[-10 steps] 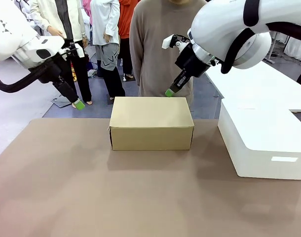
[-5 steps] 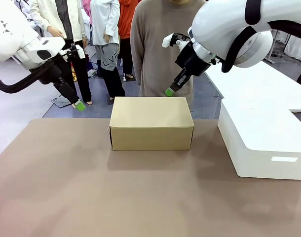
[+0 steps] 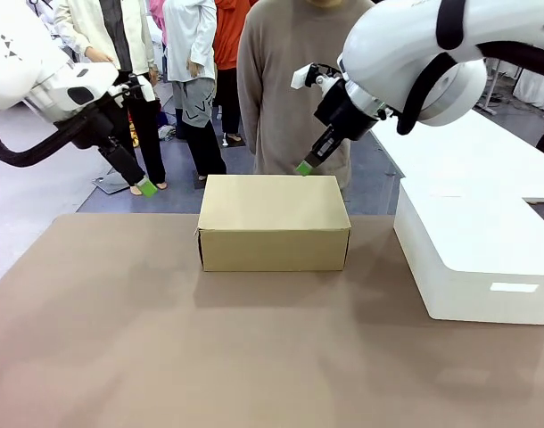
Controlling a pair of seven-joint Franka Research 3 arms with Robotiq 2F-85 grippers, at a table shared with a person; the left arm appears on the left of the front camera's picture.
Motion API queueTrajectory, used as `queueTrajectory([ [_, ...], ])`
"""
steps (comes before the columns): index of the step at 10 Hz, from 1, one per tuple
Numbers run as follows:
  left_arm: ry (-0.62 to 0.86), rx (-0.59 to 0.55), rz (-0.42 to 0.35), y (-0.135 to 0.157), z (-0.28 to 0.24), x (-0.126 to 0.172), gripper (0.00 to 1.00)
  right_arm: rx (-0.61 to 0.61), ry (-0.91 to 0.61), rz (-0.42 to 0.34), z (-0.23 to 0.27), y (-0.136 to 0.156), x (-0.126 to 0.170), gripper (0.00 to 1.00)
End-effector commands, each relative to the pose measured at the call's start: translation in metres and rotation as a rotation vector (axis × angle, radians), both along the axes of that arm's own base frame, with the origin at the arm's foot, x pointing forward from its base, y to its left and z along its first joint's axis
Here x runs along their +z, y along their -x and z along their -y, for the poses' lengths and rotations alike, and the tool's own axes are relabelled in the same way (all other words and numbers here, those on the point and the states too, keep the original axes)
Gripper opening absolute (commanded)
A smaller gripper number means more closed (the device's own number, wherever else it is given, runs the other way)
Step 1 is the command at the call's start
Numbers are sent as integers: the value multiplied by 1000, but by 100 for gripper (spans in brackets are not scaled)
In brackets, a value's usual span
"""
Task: Pack the shoes into the box.
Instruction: Press down on the lid of the Shoes Box.
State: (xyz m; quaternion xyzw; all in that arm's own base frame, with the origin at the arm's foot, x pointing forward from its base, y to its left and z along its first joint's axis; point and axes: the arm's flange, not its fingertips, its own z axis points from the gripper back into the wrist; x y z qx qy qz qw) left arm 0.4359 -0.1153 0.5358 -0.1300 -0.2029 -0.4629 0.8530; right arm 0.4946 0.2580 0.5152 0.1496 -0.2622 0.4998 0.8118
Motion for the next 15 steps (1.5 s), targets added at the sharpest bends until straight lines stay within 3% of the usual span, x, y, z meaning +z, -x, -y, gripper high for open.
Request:
queueTrajectory([
  [1,27,61,56,8,0,0,100,-106,12,0,-24,-25,-5,0],
  [6,57,161,165,24,2,5,100,-212,54,-5,-53,-71,-34,0],
  [8,63,104,118,25,3,-2,100,-230,78,-8,-61,-86,-47,0],
  [9,44,122,139,17,2,10,100,-234,88,-15,-64,-95,-55,0],
  [15,44,122,139,17,2,10,100,-276,173,-65,-77,-129,-109,0],
])
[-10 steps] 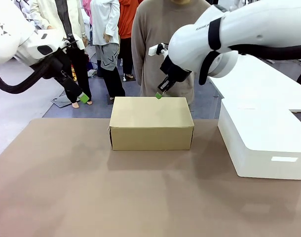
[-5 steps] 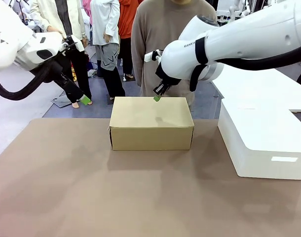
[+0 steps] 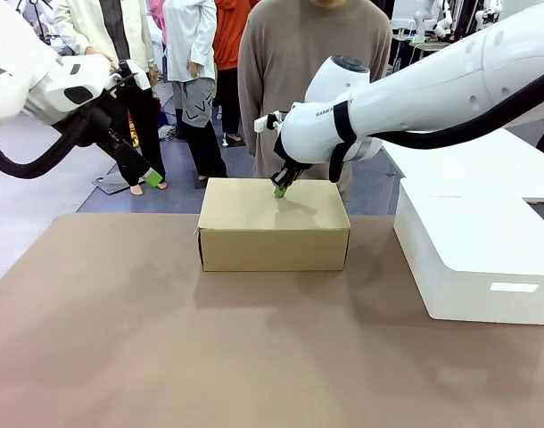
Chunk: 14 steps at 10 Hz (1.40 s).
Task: Pack the shoes into the box.
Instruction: Press down on the lid of the Shoes Box.
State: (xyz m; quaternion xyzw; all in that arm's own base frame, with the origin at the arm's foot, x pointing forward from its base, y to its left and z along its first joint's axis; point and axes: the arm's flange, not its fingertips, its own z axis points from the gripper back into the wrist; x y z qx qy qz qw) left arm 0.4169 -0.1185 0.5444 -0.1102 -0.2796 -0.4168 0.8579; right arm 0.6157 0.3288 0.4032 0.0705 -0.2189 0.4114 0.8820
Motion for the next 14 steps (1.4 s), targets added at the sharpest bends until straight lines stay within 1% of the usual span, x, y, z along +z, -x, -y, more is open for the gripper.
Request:
queueTrajectory([
  [1,-10,11,3,-2,-1,1,100,-38,39,-27,-6,-10,-3,0],
  [2,-10,11,3,-2,-1,1,100,-43,59,-49,-6,-12,-10,0],
  [3,-10,11,3,-2,-1,1,100,-43,50,-57,-7,-12,-10,0],
  [4,-10,11,3,-2,-1,1,100,-35,32,-53,-6,-8,1,0],
  [5,-10,11,3,-2,-1,1,100,-23,23,-35,-4,-1,20,0],
  [6,-10,11,3,-2,-1,1,100,0,20,-48,0,10,40,0],
  [7,-10,11,3,-2,-1,1,100,27,13,-49,3,21,53,0],
  [11,-10,11,3,-2,-1,1,100,93,-28,-32,18,58,88,0],
  [12,-10,11,3,-2,-1,1,100,116,-32,-15,27,76,98,0],
  [14,-10,11,3,-2,-1,1,100,176,-6,-42,52,112,112,0],
])
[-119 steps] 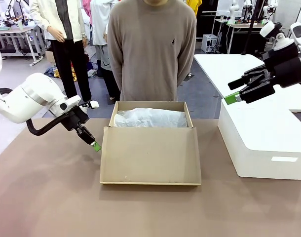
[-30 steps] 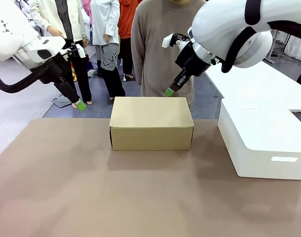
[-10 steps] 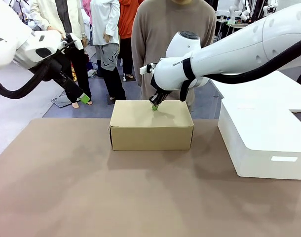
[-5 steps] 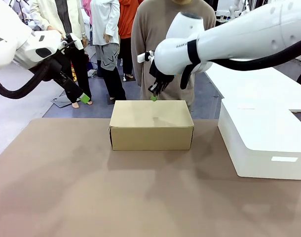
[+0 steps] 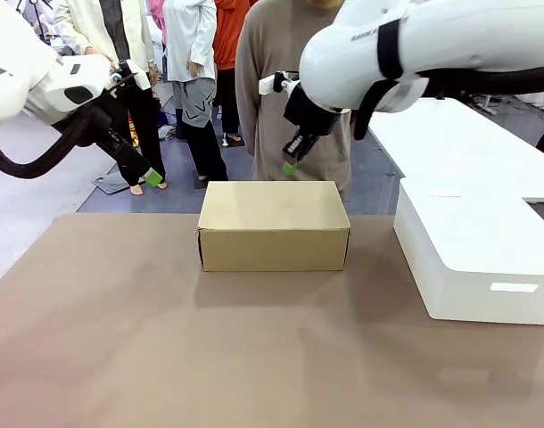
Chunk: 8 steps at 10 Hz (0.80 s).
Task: Pack the shoes into the box.
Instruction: Press down on the lid of the Shoes Box.
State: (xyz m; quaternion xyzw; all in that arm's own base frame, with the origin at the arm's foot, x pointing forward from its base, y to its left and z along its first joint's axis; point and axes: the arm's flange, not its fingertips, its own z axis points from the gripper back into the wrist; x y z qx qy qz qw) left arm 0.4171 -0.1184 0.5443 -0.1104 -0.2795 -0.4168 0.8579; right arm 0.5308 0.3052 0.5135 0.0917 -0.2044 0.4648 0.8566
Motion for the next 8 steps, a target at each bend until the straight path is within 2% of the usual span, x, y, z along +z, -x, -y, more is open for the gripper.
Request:
queueTrajectory([
  [1,-10,11,3,-2,-1,1,100,63,44,-10,44,46,5,0],
  [2,-10,11,3,-2,-1,1,100,64,87,-8,63,65,8,0],
  [5,-10,11,3,-2,-1,1,100,6,99,43,98,107,19,60],
  [7,-10,11,3,-2,-1,1,100,-38,138,44,116,125,15,100],
  [8,-10,11,3,-2,-1,1,100,-54,146,48,121,130,14,100],
])
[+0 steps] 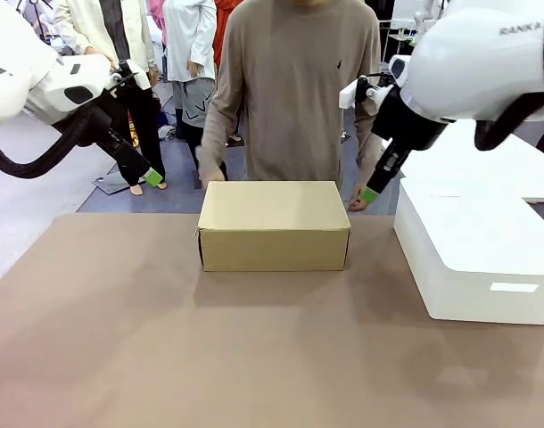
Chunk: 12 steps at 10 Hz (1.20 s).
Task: Pack the shoes into the box.
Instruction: Press down on the lid of the Shoes Box.
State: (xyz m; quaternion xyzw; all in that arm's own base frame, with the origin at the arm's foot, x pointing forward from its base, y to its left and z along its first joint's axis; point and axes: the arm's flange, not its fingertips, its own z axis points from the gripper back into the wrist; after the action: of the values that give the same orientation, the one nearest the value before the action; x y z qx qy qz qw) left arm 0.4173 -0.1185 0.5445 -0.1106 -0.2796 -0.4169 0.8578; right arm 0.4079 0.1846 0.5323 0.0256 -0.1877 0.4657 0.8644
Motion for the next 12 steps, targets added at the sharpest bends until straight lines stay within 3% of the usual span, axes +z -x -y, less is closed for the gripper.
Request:
queueTrajectory([
  [1,-11,12,3,-1,-1,1,100,-36,18,8,5,13,-6,100],
  [6,-11,12,3,-1,-1,1,100,-73,21,2,18,39,-14,100],
  [12,-11,12,3,-1,-1,1,100,-48,23,0,16,32,-9,100],
])
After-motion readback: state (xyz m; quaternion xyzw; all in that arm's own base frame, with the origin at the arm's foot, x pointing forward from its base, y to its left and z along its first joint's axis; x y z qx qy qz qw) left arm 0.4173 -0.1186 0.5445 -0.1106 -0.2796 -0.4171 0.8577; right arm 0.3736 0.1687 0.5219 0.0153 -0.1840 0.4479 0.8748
